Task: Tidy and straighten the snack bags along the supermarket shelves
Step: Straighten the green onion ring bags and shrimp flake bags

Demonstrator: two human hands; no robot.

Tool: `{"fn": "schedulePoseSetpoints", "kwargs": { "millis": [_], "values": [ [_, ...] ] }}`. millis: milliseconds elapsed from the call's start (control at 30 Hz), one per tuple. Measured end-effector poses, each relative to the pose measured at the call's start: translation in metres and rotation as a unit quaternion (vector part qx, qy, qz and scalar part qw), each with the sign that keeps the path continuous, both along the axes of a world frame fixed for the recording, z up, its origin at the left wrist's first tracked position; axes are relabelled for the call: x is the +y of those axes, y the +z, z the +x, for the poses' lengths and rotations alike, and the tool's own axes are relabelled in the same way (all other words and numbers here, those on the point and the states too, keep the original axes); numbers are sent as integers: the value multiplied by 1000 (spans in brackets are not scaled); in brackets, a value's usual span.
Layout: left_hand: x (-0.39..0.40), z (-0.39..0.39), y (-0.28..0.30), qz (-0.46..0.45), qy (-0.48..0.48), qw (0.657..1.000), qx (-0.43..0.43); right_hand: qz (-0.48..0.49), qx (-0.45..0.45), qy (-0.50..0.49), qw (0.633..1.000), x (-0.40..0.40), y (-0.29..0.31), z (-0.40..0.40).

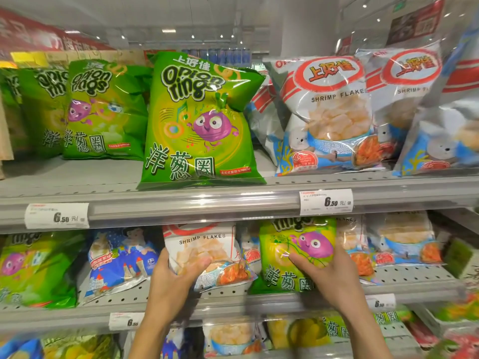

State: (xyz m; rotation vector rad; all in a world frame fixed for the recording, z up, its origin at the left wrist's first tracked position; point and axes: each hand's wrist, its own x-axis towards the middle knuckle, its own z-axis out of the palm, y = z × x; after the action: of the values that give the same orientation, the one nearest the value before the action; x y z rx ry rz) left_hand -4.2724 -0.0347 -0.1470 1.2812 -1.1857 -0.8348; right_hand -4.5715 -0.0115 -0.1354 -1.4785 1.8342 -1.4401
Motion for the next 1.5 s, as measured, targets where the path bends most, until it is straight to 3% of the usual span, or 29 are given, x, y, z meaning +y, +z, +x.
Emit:
{"fn": "schedulePoseSetpoints", "kwargs": {
  "millis": [233, 500, 700, 967, 1167, 1300, 1400, 1500],
  "values": [
    [-10, -60, -4, 15, -58, 998, -12, -44, -94, -76, 992, 44, 2, -41],
    [-11, -118, -10, -25, -72, 993, -92, -16, -109, -132, 985, 79, -12, -75],
    [-17, -139, -12, -13, -110, 986, -125, -40, -102, -120, 987, 88, -23, -80],
    [-9, -136, -7, 16, -148, 979, -139, -43, -140, -19, 989, 95, -23, -65],
    [29, -93, -14, -12, -32, 971, -235, -9, -150, 81, 985, 90, -18, -21],
    [63, -35, -31, -55, 83, 973, -208, -1, -131, 113, 985, 86, -14, 30],
    [71, 13, -38, -108, 150, 934, -306, -14, -107, 115, 987, 77, -12, 73],
    [69, 57, -42, -72, 187, 904, -377, -12, -124, 128, 984, 62, -10, 117]
  ]
}}
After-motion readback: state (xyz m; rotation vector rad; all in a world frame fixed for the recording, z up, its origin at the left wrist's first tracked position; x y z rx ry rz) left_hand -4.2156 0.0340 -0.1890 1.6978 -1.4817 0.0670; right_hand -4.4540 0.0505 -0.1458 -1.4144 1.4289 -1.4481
